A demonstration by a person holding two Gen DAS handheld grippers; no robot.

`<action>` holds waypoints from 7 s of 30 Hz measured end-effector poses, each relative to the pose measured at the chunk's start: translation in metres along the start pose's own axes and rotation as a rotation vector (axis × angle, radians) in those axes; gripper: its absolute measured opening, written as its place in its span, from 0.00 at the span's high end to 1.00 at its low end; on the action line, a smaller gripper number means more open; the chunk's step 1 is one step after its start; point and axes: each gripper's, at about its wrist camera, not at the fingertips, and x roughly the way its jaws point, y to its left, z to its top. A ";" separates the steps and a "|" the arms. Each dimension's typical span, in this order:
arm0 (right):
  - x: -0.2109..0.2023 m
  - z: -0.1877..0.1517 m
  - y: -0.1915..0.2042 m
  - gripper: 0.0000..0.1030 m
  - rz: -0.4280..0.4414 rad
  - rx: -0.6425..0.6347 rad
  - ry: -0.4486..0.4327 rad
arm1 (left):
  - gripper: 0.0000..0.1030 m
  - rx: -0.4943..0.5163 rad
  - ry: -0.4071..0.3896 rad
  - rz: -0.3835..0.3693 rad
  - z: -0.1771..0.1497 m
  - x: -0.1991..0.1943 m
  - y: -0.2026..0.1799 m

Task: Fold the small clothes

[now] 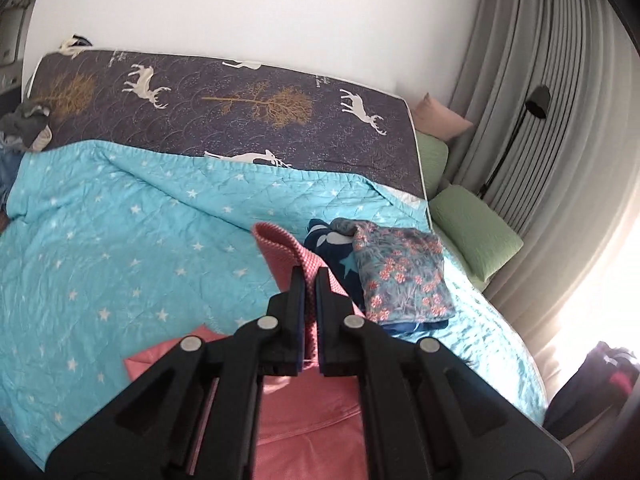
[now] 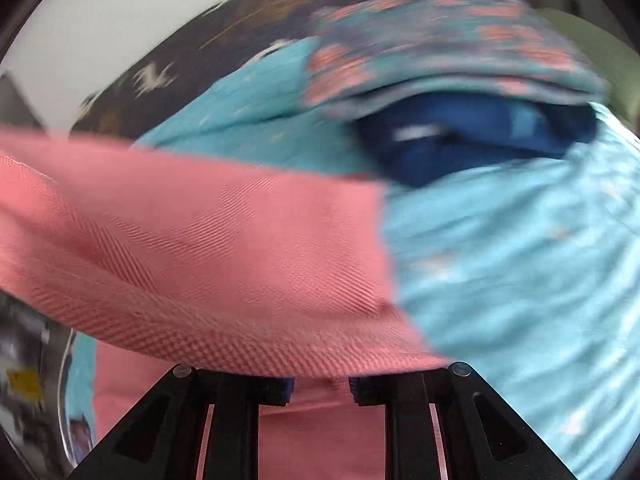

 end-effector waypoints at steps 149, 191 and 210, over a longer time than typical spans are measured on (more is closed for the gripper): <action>-0.193 -0.200 -0.094 0.95 0.566 -0.064 0.323 | 0.91 -0.431 0.212 -0.153 -0.333 -0.193 0.085; 0.001 0.015 -0.043 0.69 0.200 -0.161 0.174 | 0.38 -0.337 0.209 -0.005 -0.181 0.026 0.203; 0.004 -0.051 -0.053 0.45 0.557 0.186 0.338 | 0.38 -0.585 0.257 -0.116 -0.260 0.014 0.179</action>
